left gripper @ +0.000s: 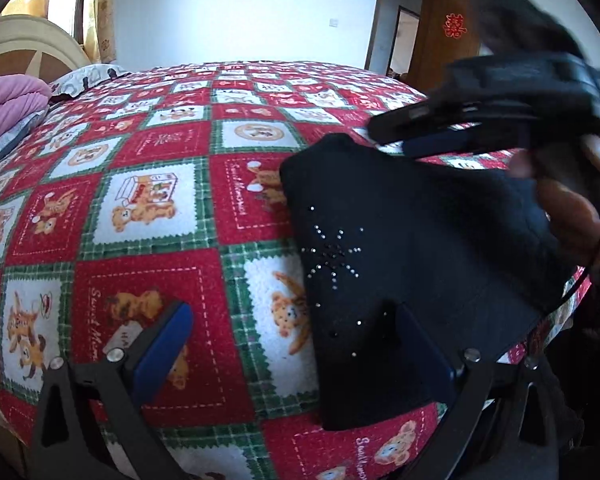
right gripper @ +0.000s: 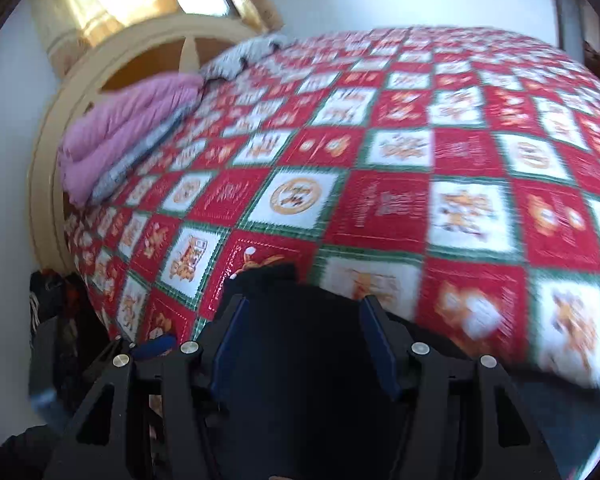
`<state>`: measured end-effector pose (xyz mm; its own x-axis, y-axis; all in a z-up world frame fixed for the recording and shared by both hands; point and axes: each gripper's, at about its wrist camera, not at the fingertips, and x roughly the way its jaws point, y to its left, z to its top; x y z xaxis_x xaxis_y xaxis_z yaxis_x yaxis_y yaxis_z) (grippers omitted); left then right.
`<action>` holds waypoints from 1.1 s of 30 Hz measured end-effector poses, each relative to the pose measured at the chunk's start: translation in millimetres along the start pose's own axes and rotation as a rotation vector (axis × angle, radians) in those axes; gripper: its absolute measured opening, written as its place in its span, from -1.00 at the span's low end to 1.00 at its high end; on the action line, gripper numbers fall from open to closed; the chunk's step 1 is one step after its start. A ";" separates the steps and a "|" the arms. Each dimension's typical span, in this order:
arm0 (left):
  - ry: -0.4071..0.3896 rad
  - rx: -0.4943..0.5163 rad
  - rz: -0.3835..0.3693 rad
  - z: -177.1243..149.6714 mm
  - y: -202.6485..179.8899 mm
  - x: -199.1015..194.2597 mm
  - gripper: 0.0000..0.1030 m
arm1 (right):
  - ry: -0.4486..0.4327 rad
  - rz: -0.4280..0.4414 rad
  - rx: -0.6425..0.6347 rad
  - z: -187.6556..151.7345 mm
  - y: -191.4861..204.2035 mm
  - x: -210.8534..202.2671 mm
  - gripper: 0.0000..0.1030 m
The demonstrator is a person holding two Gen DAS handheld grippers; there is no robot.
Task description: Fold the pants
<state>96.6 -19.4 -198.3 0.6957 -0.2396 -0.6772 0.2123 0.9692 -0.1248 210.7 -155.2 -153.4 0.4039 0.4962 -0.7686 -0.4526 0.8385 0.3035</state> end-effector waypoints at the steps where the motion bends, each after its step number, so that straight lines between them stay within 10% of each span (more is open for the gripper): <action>1: -0.004 0.003 0.000 -0.7 -0.2 -0.1 1.00 | 0.045 0.005 -0.011 5.5 3.4 15.1 0.14; 5: -0.013 0.036 0.018 -5.3 -4.2 2.2 1.00 | 0.103 -0.079 -0.070 11.1 11.3 43.6 -0.23; 12: -0.024 0.035 0.007 -5.9 -4.6 0.2 1.00 | 0.090 -0.153 -0.033 13.6 3.6 51.4 -0.09; 25: -0.060 -0.039 -0.080 15.9 -0.8 0.1 1.00 | -0.166 -0.286 0.215 -88.8 -95.5 -119.4 0.23; 33: -0.056 -0.012 -0.053 23.8 -11.3 12.7 1.00 | -0.266 -0.281 0.375 -118.3 -141.7 -141.8 0.23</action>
<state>119.4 -34.8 -188.3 0.7213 -0.2934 -0.6274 0.2421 0.9555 -0.1685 123.5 -371.0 -154.1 0.6781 0.2406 -0.6945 -0.0028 0.9457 0.3249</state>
